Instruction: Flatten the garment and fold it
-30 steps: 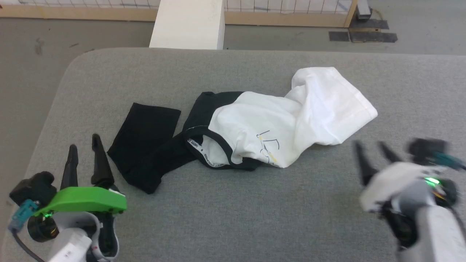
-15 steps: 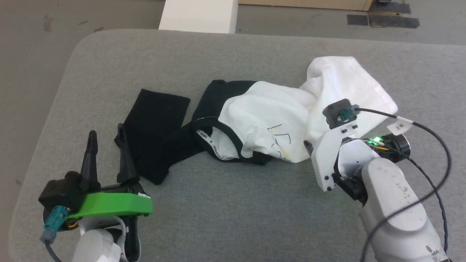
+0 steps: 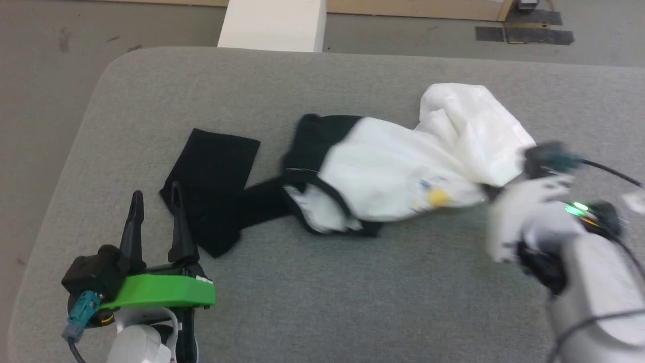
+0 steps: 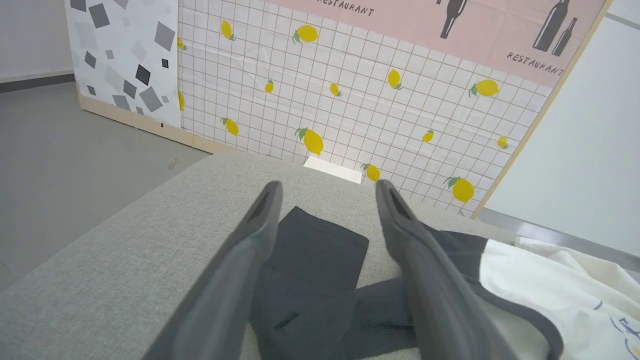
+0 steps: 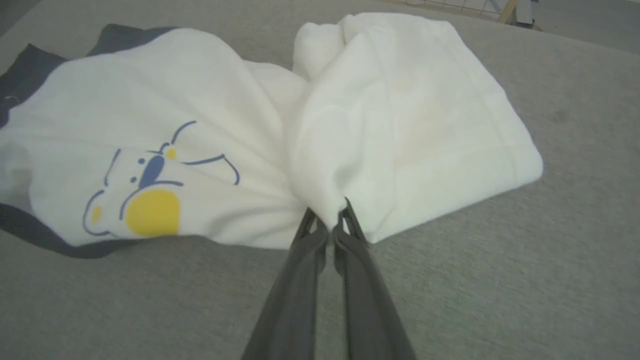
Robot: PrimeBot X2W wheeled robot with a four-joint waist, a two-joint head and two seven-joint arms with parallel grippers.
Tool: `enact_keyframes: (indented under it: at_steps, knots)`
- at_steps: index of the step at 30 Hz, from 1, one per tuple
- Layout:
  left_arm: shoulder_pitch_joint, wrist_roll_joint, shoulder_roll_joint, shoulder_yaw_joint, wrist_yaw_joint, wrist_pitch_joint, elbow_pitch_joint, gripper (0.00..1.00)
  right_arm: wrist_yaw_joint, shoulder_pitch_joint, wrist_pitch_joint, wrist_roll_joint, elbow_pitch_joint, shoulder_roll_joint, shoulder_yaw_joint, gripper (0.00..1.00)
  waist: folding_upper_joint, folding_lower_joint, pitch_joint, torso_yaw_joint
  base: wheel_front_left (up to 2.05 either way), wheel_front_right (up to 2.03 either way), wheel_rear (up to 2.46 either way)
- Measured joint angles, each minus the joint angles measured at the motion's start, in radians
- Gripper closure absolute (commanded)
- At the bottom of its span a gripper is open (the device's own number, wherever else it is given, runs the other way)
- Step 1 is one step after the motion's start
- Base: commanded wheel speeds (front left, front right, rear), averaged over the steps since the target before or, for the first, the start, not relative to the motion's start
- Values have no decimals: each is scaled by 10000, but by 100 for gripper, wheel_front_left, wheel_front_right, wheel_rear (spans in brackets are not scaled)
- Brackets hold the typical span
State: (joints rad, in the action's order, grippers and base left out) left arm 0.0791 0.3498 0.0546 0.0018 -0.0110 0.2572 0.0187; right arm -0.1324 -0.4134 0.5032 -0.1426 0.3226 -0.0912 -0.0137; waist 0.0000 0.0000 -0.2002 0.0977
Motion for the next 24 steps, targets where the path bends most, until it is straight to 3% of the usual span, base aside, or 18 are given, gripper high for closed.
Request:
enact_keyframes:
  at_steps: [5,9,10,11,17,24]
  knots:
    - [-65,56,-12,-23,-36,2,-48,0,2,1535,410,115,-1469,-604,2464,100,0,0,132,-353,0,0,0]
    - [-70,84,-13,-79,-33,8,-161,0,2,2212,625,600,-2027,-349,3883,100,0,0,206,-665,0,0,0]
    - [-70,96,-13,-100,-31,8,-198,0,2,2302,612,673,-2109,-244,3986,6,0,0,220,-727,0,0,0]
    - [-69,96,-15,-142,-29,8,-272,0,2,2367,506,677,-2190,-96,4090,0,0,0,237,-801,0,0,0]
    - [-52,98,-19,-240,2,8,-500,0,4,2384,-727,372,-2964,297,3835,0,0,0,311,-1066,0,0,0]
    - [-53,113,-19,-370,2,8,-663,0,4,1846,-347,-105,-3300,372,1175,0,0,0,419,-1073,0,0,0]
